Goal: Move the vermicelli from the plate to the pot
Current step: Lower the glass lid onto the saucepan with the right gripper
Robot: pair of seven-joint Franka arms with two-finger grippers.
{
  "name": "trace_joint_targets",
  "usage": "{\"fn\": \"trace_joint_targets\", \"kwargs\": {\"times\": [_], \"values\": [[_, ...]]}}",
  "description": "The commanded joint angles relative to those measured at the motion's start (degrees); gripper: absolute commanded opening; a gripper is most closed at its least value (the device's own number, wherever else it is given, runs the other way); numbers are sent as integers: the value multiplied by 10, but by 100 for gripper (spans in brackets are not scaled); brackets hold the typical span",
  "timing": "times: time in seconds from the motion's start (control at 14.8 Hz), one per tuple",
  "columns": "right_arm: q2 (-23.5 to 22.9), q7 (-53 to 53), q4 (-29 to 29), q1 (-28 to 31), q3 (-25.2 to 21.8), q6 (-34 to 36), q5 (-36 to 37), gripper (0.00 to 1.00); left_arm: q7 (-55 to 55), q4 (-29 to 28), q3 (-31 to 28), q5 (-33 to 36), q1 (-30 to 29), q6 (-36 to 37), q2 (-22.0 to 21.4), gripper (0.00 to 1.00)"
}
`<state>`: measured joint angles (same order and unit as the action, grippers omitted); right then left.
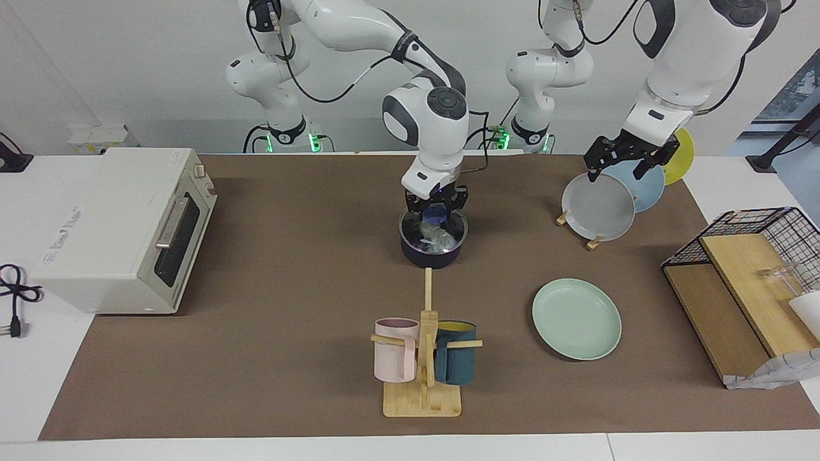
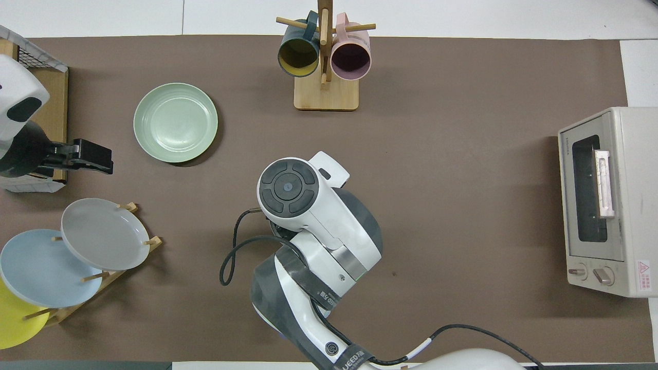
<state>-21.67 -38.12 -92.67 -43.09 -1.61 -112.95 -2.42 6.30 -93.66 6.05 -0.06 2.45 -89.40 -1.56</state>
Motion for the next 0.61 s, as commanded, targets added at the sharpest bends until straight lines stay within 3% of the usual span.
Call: {"fn": "trace_joint_targets", "kwargs": {"times": [0.0, 0.07, 0.27, 0.54], "values": [[-1, -3, 0, 5, 4, -10, 7, 55, -1, 5, 0, -9, -5, 3, 1, 100], [0, -3, 1, 5, 4, -10, 6, 72, -1, 5, 0, -9, -5, 3, 1, 100], [0, -3, 15, 10, 2, 8, 10, 100, -2, 4, 2, -9, -7, 3, 1, 100], [25, 24, 50, 64, 1, 50, 19, 100, 0, 3, 2, -20, -9, 1, 0, 100]]}}
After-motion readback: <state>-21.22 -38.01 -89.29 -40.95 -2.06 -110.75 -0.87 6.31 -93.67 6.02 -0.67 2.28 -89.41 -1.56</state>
